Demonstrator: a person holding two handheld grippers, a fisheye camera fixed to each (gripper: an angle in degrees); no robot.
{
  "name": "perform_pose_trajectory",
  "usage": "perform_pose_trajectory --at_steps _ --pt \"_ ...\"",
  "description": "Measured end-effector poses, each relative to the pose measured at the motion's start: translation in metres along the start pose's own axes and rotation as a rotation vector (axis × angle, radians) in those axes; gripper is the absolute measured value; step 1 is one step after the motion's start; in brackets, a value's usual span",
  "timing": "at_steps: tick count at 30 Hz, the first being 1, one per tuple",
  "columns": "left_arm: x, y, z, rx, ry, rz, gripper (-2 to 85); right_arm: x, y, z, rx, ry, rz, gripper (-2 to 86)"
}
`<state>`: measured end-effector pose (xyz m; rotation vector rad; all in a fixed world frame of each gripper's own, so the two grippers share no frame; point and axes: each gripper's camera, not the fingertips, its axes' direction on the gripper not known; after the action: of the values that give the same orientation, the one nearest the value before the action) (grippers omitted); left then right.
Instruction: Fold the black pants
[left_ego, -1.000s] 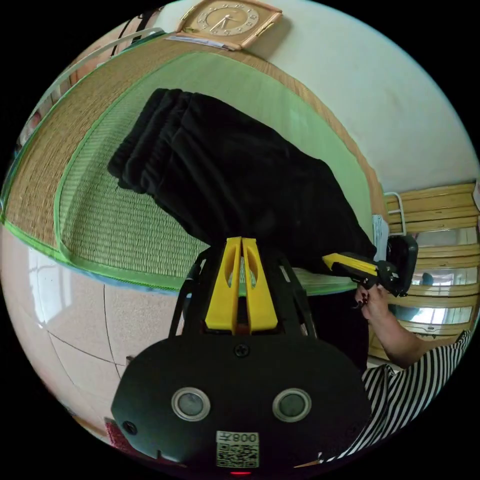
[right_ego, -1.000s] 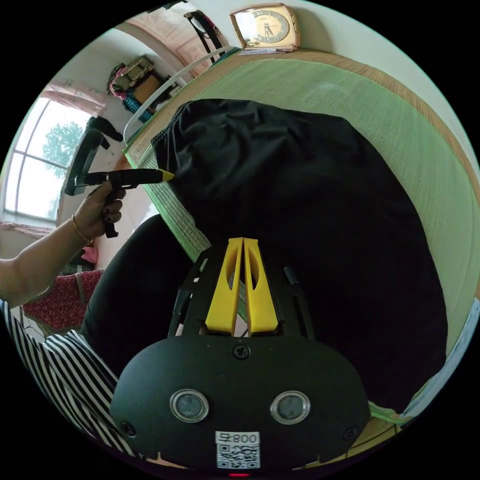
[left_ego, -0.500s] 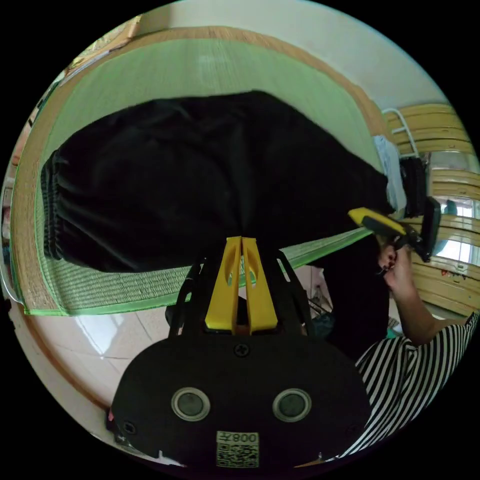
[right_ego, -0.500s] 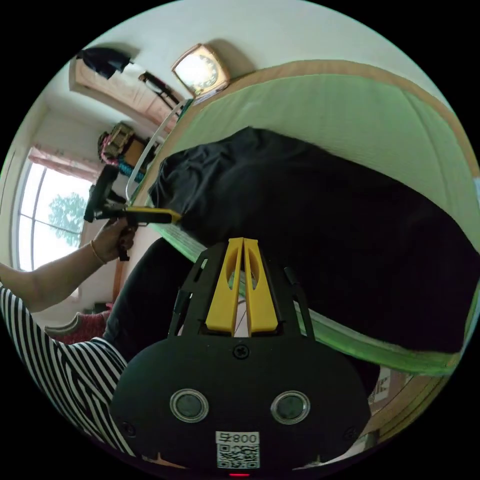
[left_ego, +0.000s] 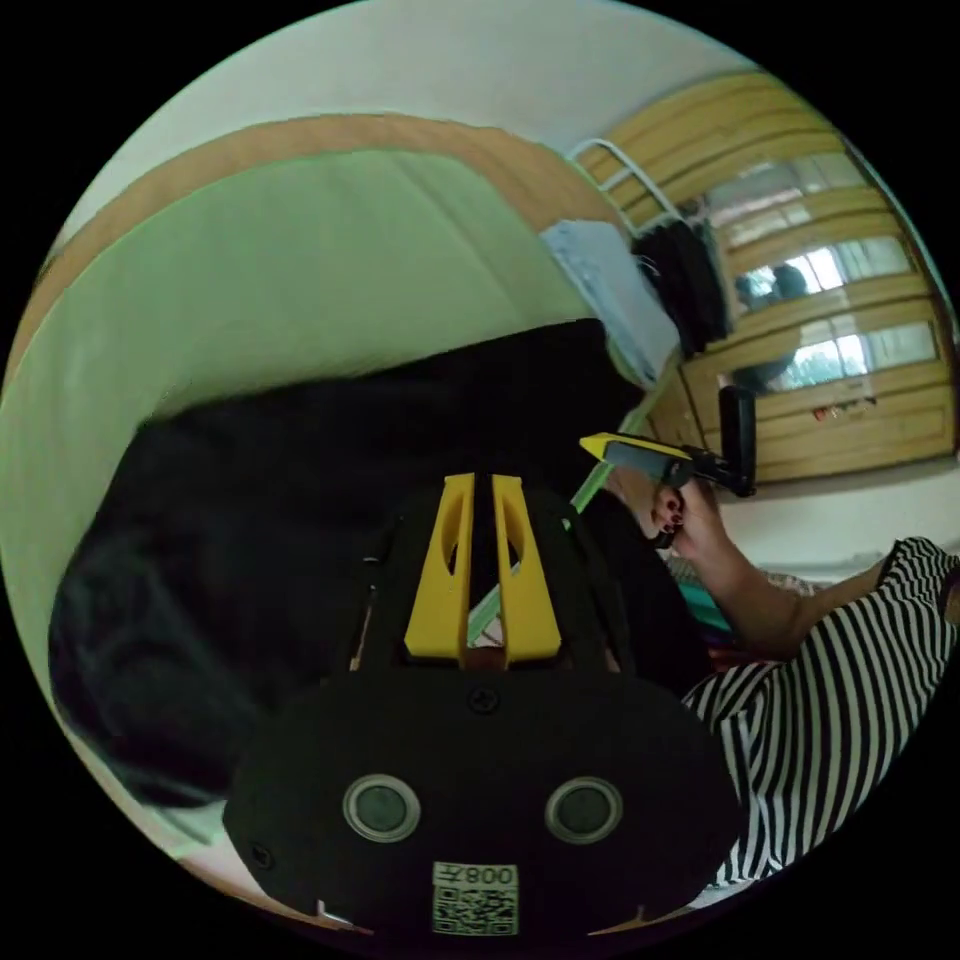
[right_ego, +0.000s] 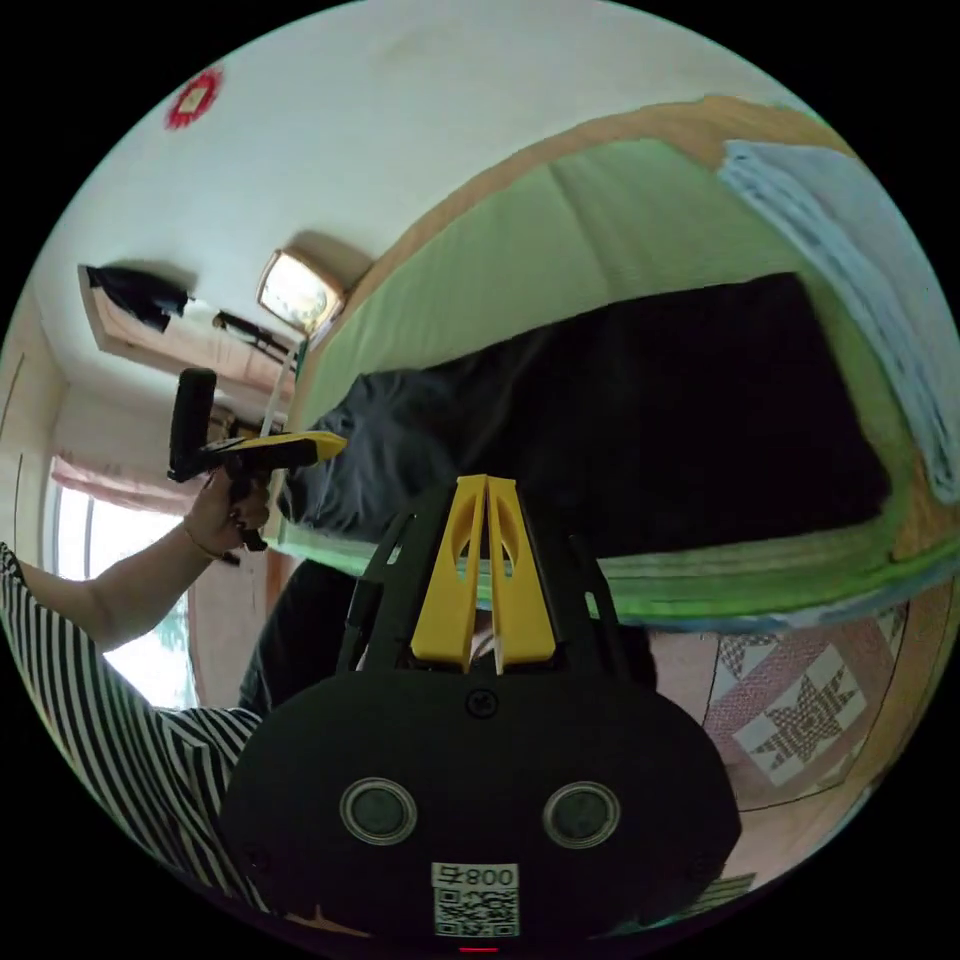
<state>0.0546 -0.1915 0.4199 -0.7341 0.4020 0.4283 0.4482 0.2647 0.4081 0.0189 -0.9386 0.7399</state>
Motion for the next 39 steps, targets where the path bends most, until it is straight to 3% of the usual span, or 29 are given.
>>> perform_pose_trajectory --at_steps 6,14,28,39 --pt "0.091 -0.148 0.056 -0.104 -0.026 0.274 7.5 0.067 0.009 -0.113 0.19 0.173 0.201 8.0" --pt "0.182 -0.276 0.117 -0.239 -0.091 0.426 8.1 0.088 0.01 -0.17 0.164 0.254 0.242 9.1" --pt "0.28 -0.359 0.16 -0.357 -0.269 0.555 4.8 0.099 0.016 -0.234 0.16 0.137 0.258 6.5" --pt "0.314 -0.394 0.149 -0.36 -0.142 0.496 2.0 0.115 0.029 -0.275 0.2 -0.01 0.304 3.2"
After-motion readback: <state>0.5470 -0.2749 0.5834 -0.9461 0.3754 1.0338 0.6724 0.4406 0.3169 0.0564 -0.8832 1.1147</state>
